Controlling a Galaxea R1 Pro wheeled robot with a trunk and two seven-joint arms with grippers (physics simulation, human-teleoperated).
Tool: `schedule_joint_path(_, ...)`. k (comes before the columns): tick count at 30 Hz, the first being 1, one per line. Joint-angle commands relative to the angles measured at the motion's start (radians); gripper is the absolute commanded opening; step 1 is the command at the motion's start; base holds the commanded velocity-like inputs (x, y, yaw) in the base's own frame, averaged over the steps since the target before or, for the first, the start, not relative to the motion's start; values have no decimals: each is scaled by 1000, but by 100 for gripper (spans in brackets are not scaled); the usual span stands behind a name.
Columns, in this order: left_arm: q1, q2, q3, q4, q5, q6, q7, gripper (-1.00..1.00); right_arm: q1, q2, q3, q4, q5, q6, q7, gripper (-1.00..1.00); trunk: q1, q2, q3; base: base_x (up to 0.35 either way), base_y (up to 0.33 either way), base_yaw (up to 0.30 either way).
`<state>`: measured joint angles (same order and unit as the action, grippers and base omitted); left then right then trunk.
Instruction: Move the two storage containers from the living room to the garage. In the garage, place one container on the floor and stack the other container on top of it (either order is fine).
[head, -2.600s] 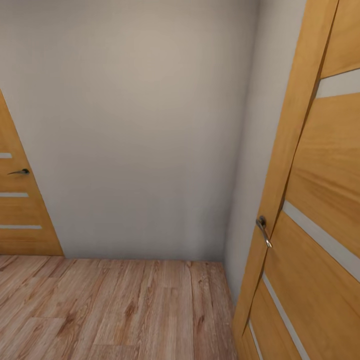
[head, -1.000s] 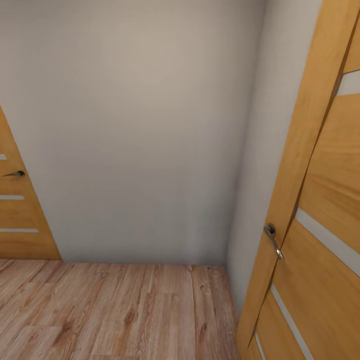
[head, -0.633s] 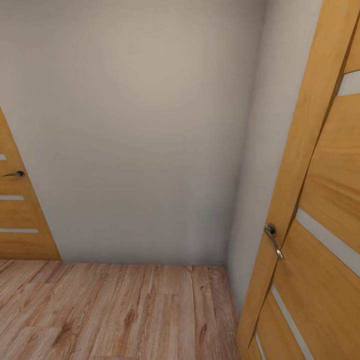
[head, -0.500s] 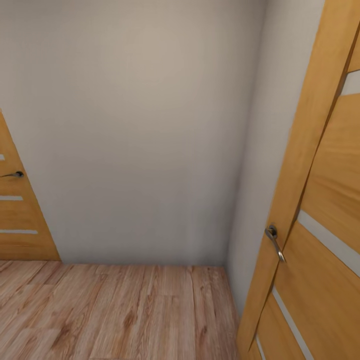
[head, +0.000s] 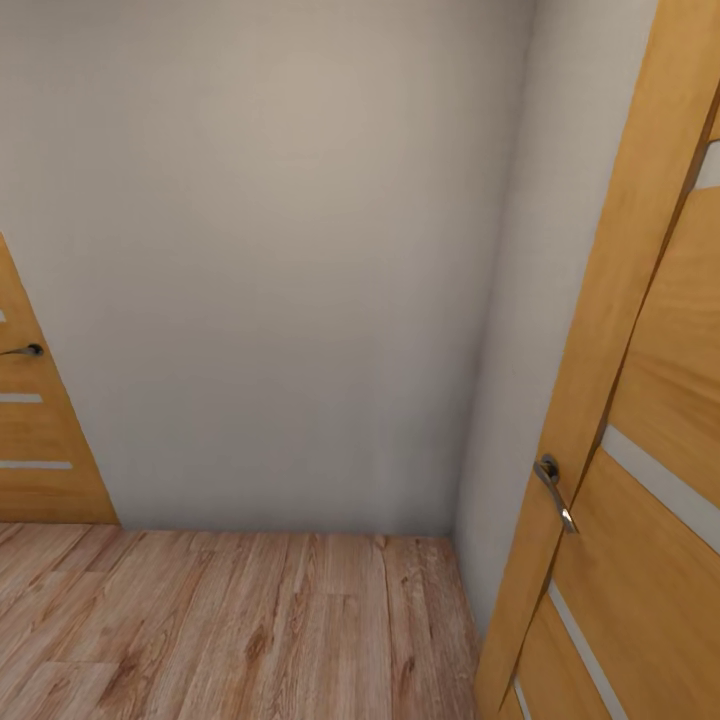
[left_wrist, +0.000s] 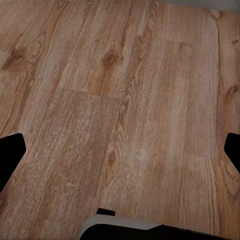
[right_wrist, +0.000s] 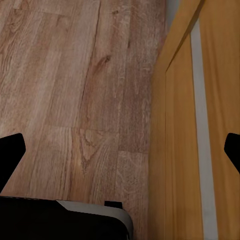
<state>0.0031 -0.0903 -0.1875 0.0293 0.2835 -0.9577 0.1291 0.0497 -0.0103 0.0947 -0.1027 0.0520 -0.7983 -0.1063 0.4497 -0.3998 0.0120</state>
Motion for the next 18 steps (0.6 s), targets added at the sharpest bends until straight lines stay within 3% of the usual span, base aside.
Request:
schedule_joint_path(1, 0, 0, -9, 1, 2, -3, 7, 100, 1, 0, 7, -2, 6, 1, -10, 100, 0, 0, 0, 0, 0, 0)
schedule_joint_path(5, 0, 0, -9, 1, 2, -3, 7, 100, 1, 0, 8, -2, 6, 1, -9, 100, 0, 0, 0, 2, 0, 0)
schedule_joint_path(12, 0, 2, -9, 1, 2, 11, 8, 100, 1, 0, 7, -2, 6, 1, -9, 100, 0, 0, 0, 220, 0, 0)
schedule_joint_path(18, 0, 1, -9, 1, 2, 29, 9, 100, 1, 0, 7, -2, 6, 1, -9, 100, 0, 0, 0, 53, 0, 0)
